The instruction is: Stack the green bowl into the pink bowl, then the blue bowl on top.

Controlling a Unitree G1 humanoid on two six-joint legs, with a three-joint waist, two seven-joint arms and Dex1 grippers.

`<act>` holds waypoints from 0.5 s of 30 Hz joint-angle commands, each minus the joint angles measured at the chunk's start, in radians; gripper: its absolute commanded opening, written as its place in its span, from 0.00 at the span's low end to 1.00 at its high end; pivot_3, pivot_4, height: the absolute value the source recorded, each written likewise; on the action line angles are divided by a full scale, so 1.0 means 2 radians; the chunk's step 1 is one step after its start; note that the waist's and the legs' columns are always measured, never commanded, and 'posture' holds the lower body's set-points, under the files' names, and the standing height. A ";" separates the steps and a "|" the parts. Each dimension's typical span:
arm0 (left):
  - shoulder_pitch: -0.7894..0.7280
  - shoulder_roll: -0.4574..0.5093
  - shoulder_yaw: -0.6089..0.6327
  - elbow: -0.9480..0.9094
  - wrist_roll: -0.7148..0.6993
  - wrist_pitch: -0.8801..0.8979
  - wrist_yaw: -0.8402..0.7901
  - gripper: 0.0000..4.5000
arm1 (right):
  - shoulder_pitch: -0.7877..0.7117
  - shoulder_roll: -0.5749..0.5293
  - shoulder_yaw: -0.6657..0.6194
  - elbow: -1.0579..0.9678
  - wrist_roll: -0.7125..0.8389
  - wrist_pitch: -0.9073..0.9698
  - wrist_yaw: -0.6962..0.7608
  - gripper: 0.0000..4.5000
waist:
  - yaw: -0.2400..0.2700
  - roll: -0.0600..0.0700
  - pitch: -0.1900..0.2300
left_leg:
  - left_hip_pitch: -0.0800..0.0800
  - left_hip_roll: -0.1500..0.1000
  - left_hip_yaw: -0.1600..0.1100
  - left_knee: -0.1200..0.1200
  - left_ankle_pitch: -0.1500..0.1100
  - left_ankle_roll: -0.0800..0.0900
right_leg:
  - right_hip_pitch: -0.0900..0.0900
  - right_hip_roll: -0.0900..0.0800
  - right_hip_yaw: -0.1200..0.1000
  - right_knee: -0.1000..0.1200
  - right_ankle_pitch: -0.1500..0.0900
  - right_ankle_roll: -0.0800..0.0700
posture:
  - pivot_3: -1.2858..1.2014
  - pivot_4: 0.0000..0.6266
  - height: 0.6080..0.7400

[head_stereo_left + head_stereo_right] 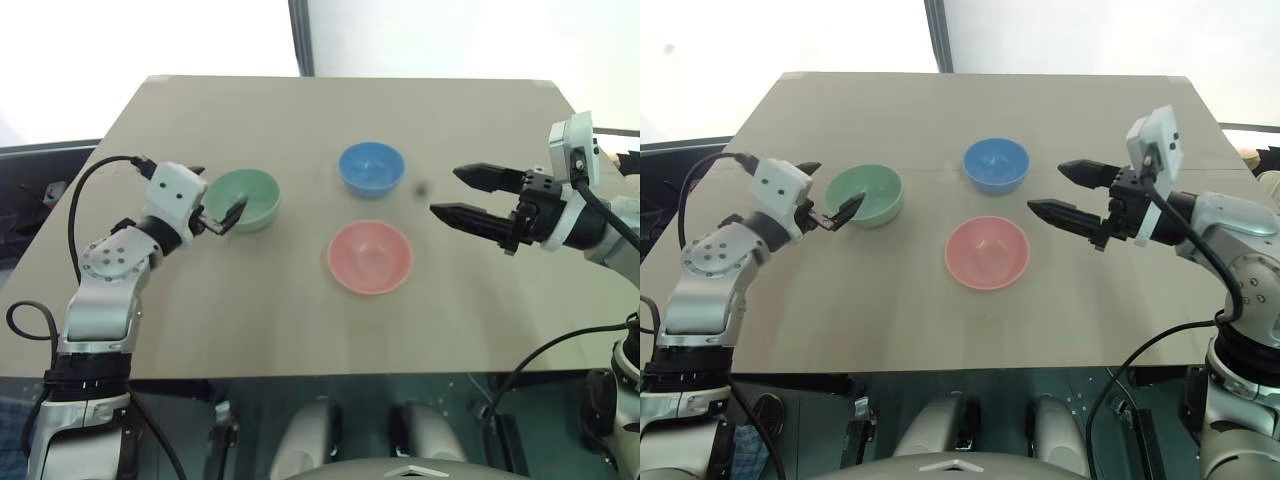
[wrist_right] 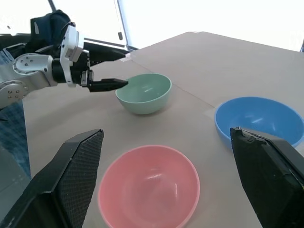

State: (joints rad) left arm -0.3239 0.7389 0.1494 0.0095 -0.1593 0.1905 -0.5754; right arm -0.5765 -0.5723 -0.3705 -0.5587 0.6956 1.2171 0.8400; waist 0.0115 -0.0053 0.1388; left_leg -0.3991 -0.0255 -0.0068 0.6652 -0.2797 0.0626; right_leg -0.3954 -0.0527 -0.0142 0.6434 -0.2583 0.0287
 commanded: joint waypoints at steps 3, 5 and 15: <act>-0.023 0.003 -0.018 0.014 0.010 -0.047 -0.040 1.00 | 0.001 -0.018 -0.003 0.000 0.026 -0.027 -0.024 0.99 | 0.001 0.000 0.000 | 0.000 0.000 0.000 0.000 0.000 0.000 | 0.000 0.000 0.000 0.000 0.000 0.000 | 0.52 0.24 1.00; -0.026 0.001 -0.024 0.017 0.010 -0.055 -0.051 1.00 | 0.004 -0.021 0.000 0.000 0.032 -0.032 -0.030 0.99 | 0.001 0.000 0.000 | 0.000 0.000 0.000 0.000 0.000 0.000 | 0.000 0.000 0.000 0.000 0.000 0.000 | 0.52 0.24 1.00; -0.026 0.009 -0.054 0.051 0.046 -0.059 -0.071 1.00 | 0.018 -0.033 0.007 -0.005 0.060 -0.051 -0.063 0.99 | 0.000 0.000 0.000 | 0.000 0.000 0.000 0.000 0.000 0.000 | 0.000 0.000 0.000 0.000 0.000 0.000 | 0.52 0.24 1.00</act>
State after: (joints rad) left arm -0.3654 0.7378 0.0417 0.1052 -0.0940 0.0810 -0.7160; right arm -0.5342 -0.6229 -0.3490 -0.5441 0.7935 1.1409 0.7262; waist 0.0113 -0.0055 0.1389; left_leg -0.3994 -0.0253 -0.0067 0.6649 -0.2798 0.0629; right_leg -0.3956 -0.0532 -0.0142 0.6432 -0.2583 0.0287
